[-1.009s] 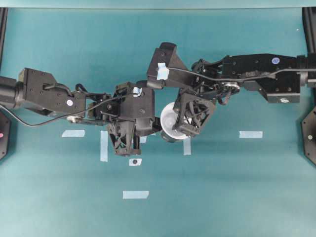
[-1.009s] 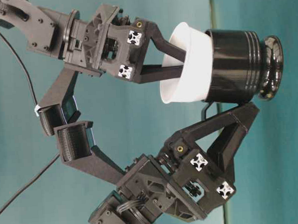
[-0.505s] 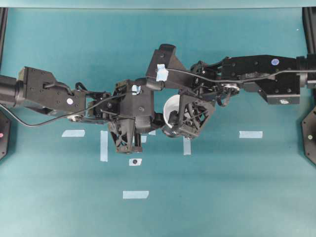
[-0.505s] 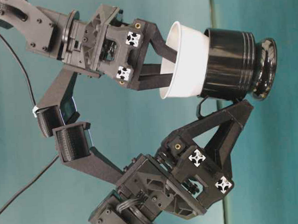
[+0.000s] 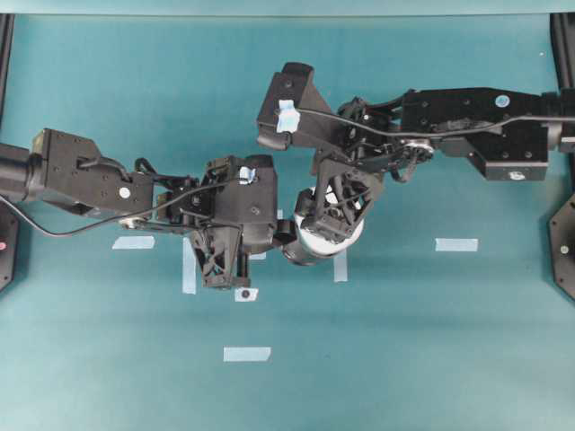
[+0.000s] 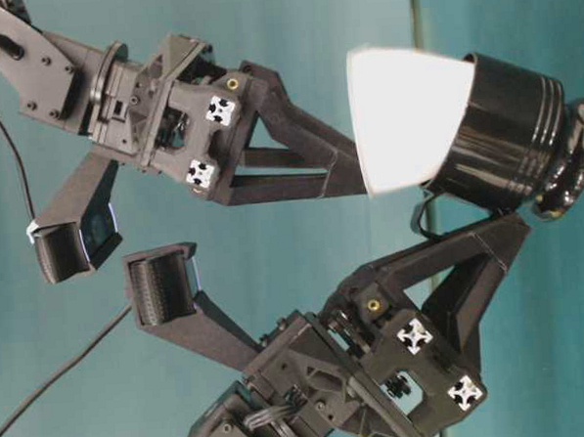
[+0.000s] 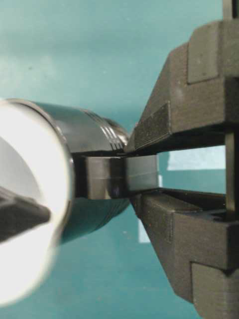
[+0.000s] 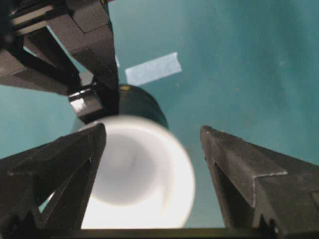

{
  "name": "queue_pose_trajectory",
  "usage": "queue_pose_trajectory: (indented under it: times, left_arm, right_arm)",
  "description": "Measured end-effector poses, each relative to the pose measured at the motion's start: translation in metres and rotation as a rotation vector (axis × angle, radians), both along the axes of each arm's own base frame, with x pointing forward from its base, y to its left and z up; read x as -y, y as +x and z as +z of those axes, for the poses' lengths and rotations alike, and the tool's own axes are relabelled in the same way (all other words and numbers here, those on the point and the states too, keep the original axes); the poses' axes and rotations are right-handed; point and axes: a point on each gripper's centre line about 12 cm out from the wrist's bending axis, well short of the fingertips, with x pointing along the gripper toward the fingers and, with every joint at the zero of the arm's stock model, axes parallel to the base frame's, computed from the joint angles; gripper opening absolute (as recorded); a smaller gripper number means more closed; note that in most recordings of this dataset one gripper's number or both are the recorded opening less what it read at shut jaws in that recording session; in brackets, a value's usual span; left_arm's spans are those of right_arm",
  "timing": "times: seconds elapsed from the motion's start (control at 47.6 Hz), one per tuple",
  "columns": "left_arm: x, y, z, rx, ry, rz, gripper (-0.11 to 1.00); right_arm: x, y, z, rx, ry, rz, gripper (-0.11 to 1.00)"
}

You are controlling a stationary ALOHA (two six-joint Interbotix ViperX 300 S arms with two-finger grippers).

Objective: Holding the cup holder with the left arm, the right arm places the cup into the cup holder.
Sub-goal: 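Tilt the white cup and insert it into the held black holder, then open the right gripper and withdraw it rightward from the cup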

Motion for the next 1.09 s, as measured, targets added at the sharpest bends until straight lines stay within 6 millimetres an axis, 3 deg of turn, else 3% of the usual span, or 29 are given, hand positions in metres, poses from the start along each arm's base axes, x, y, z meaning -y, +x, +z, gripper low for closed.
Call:
queue_pose_trajectory:
  times: [0.568,0.946,1.093]
  left_arm:
    - [0.0,-0.003,-0.005,0.097,-0.012,0.008,0.25]
    - [0.001,-0.006,-0.006,0.19,-0.012,0.005,0.25]
    - [0.001,-0.007,-0.014,0.184,-0.013,0.005,0.25]
  right_arm:
    - [-0.002,-0.009,0.03,0.074,-0.005,0.0,0.86]
    - [-0.005,-0.033,0.042,0.049,-0.003,0.004,0.86]
    - [-0.006,-0.039,0.045,0.055,0.003,-0.006,0.86]
